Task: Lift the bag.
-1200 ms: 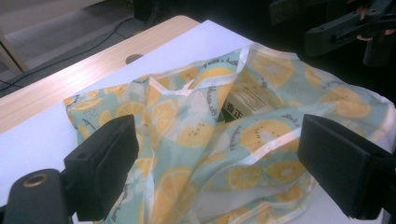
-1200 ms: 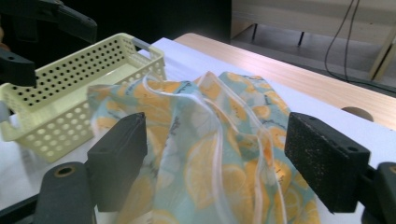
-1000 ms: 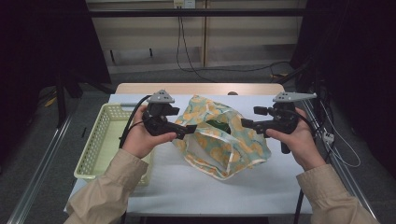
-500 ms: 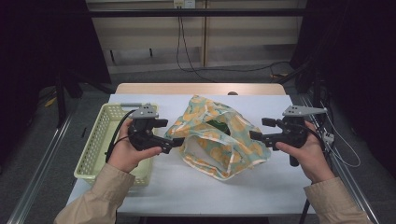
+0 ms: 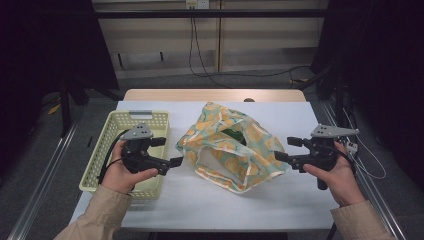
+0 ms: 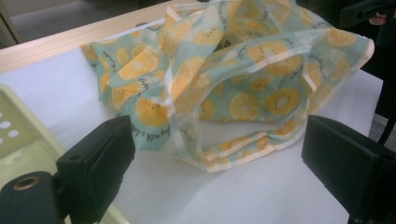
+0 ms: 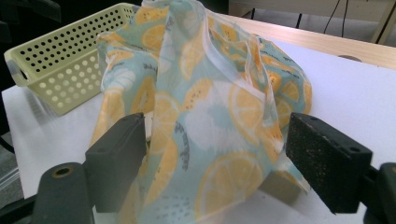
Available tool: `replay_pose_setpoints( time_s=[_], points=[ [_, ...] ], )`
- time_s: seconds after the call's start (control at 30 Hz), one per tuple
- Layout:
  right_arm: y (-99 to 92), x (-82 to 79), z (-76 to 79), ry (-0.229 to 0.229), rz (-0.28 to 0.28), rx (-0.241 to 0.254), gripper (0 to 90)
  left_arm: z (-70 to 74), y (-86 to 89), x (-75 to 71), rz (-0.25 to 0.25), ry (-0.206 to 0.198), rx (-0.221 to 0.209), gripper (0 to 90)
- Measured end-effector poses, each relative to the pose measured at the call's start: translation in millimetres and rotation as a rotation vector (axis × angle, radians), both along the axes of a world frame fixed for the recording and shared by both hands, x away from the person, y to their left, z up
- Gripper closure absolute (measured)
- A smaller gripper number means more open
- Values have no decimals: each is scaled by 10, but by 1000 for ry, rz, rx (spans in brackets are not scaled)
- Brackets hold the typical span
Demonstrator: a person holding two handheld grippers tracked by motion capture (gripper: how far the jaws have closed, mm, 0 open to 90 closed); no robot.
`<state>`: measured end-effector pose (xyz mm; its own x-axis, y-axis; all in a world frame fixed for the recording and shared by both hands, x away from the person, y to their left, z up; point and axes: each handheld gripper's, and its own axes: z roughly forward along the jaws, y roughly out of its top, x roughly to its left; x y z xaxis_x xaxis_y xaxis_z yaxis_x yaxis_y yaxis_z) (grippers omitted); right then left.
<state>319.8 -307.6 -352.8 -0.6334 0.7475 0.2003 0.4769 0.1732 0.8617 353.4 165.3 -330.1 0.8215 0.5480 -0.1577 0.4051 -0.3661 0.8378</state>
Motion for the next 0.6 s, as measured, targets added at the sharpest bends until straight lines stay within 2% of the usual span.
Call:
replay_pose_setpoints(
  time_s=[0.37, 0.53, 0.6],
  points=[
    [-64, -161, -94, -17, 2, 3, 209, -144, 139, -122, 18, 4, -12, 94],
    [-72, -220, -136, -22, 5, 6, 209, -195, 194, -189, 36, 3, -32, 89],
    [-79, -247, -155, -28, 8, 8, 209, -217, 218, -204, 37, 4, -24, 86]
  ],
)
